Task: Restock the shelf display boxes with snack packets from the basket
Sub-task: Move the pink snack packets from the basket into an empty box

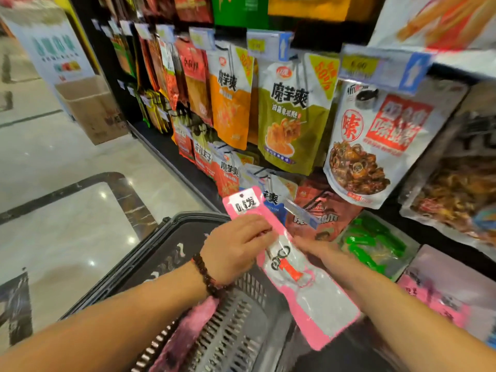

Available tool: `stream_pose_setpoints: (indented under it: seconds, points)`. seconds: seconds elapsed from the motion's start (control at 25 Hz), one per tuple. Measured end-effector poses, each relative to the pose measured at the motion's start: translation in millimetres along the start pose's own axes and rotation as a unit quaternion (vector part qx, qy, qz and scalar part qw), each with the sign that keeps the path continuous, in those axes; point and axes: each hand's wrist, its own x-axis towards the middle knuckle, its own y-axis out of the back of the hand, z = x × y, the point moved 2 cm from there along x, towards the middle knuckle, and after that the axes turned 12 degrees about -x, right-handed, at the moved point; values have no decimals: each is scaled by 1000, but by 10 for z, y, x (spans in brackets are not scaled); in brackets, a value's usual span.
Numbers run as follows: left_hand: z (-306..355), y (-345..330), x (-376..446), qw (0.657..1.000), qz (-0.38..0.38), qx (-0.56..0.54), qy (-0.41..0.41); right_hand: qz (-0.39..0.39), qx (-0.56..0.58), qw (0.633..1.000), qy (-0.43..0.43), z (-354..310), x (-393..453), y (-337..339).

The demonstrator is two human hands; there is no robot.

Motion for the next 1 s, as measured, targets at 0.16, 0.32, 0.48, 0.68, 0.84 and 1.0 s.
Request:
stream_pose_setpoints:
  seconds: [0.16, 0.32, 0.48, 0.68, 0.84, 1.0]
  points:
    - [156, -178, 478, 994, -45, 3, -95, -28, 2, 1000, -13, -101, -151, 105]
    - [123, -401, 460, 999, -15, 7, -45, 10, 1, 1000, -6, 96, -290, 296]
    - [-190, -632, -427, 947, -27, -60, 315, 76, 29, 996, -27, 236, -358, 512]
    - [-464, -1074, -2393, 709, -269, -74, 648, 126, 8, 991, -38, 350, -466, 648]
    - [-544, -1554, -3652, 604, -340, -130, 709, 124, -24, 990, -61, 411, -515, 573]
    - [-591, -1717, -3897, 646, -293, -75, 701, 139, -38, 987, -73, 495, -541, 539]
